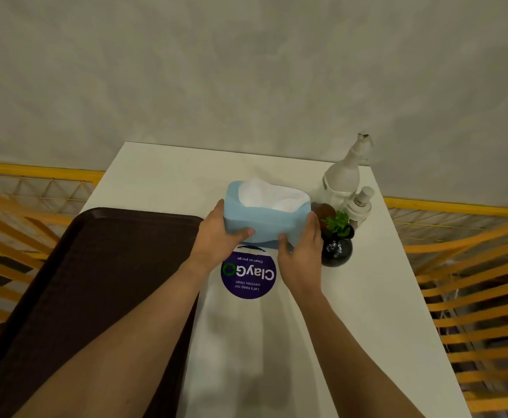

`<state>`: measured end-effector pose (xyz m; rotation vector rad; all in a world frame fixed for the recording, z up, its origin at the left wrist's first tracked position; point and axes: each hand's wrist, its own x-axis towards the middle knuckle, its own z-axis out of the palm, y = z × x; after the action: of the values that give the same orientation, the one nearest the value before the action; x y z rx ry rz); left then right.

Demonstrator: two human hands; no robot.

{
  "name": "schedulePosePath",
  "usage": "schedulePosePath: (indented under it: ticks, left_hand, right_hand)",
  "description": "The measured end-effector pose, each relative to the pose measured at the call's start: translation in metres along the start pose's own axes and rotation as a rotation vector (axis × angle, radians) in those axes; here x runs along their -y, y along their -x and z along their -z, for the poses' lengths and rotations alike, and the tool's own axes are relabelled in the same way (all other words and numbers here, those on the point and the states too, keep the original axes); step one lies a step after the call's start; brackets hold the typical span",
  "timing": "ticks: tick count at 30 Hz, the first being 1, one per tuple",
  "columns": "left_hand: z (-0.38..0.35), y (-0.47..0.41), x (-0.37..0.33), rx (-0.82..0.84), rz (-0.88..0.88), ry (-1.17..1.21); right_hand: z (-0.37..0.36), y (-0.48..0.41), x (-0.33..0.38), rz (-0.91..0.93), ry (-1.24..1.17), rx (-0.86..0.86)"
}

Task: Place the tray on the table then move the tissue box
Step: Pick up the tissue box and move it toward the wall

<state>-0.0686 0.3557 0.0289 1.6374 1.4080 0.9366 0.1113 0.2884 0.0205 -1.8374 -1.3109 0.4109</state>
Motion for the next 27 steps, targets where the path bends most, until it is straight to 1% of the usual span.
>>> schedulePosePath:
  ticks: [4, 13, 17, 21, 27]
  left_hand:
    - [0.008, -0.014, 0.002, 0.016, 0.004, 0.009]
    - [0.033, -0.056, 0.014, 0.023, 0.05, -0.117]
    - [0.049, -0.074, 0.02, 0.022, 0.063, -0.146]
    - [0.073, -0.083, 0.031, 0.022, 0.056, -0.139]
    - [0.125, -0.086, 0.051, 0.023, 0.067, -0.146]
  right_hand:
    - [-0.01, -0.007, 0.001, -0.011, -0.008, 0.012]
    - [-0.027, -0.047, 0.019, 0.003, 0.003, 0.052]
    - [-0.038, -0.068, 0.03, -0.068, -0.033, 0.11]
    - [-0.057, -0.081, 0.04, -0.024, -0.083, 0.166]
    - [-0.097, -0.075, 0.066, -0.049, -0.115, 0.225]
